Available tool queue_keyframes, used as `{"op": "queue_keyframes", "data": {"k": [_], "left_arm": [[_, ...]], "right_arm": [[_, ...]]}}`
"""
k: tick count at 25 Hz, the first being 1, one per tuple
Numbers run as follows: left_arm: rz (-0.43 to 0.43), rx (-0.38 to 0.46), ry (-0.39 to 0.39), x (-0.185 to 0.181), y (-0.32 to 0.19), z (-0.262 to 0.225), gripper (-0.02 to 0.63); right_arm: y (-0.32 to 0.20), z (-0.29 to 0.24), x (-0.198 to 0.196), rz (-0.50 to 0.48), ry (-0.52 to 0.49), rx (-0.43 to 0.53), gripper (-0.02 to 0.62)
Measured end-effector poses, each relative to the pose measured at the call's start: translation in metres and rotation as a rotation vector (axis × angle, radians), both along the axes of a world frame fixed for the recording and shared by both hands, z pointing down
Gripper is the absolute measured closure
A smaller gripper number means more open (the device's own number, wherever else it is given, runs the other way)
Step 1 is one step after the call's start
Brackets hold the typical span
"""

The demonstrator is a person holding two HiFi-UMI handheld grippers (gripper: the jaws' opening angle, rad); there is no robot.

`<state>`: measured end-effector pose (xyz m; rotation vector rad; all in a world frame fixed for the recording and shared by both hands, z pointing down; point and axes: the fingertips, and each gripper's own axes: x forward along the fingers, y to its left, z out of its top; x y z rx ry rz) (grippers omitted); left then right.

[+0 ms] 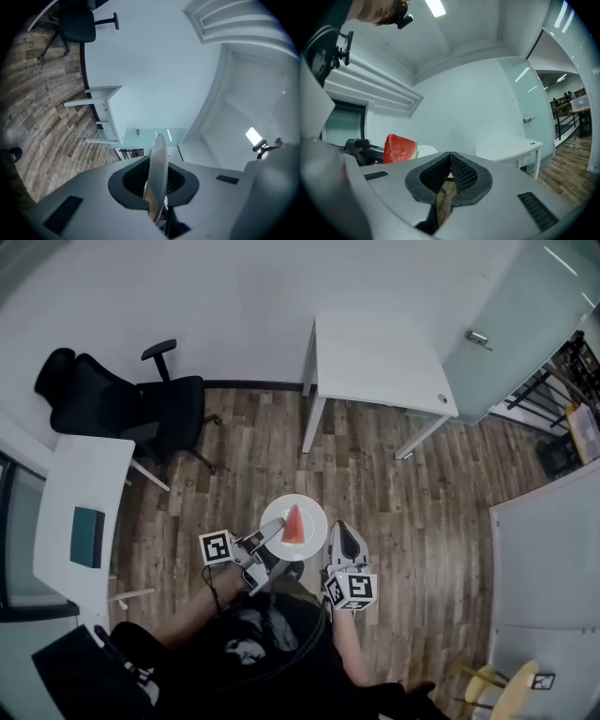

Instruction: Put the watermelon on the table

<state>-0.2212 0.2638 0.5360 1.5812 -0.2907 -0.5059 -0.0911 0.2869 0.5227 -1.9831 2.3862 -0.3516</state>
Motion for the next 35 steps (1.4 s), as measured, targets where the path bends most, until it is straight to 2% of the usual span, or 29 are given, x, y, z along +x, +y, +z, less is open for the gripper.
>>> {"op": "queue_keyframes", "data": {"k": [3, 6, 10, 14, 18, 22, 26, 30, 35], "left_arm": [[-0.046, 0.013, 0.038, 0.019, -0.030, -0.009, 0.572], [-0.071, -0.015, 0.076, 0.033, -0.056, -0.008, 0.572], [-0.065, -0.041, 0.047, 0.054, -0.095, 0.002, 0.572], [-0.043, -0.067, 0.052, 0.078, -0.153, 0.015, 0.572], [-0.011, -0.066, 0.046, 0.105, -0.228, 0.015, 0.572], [0.006, -0.060, 0.081, 0.120, -0.308, 0.003, 0.572], [0.040, -0.067, 0.060, 0.129, -0.372, 0.003, 0.572], [0.056, -0.079, 0.062, 0.145, -0.424, 0.010, 0.572], [0.049, -0.107, 0.003, 0.174, -0.476, 0.044, 0.572]], "right_arm": [[-0.032, -0.004, 0.018, -0.044, -0.015, 0.012, 0.583], [-0.065, 0.003, 0.032, -0.069, -0.042, -0.014, 0.583], [-0.097, 0.005, 0.049, -0.062, -0.092, -0.038, 0.583], [-0.141, 0.021, 0.070, -0.031, -0.112, -0.072, 0.583], [-0.209, 0.020, 0.094, 0.003, -0.076, -0.082, 0.583], [-0.291, 0.003, 0.109, 0.006, 0.001, -0.061, 0.583], [-0.354, -0.012, 0.114, 0.024, 0.056, -0.047, 0.583], [-0.394, -0.003, 0.116, 0.020, 0.060, -0.071, 0.583], [-0.445, 0.026, 0.141, -0.015, 0.039, -0.134, 0.583]]}}
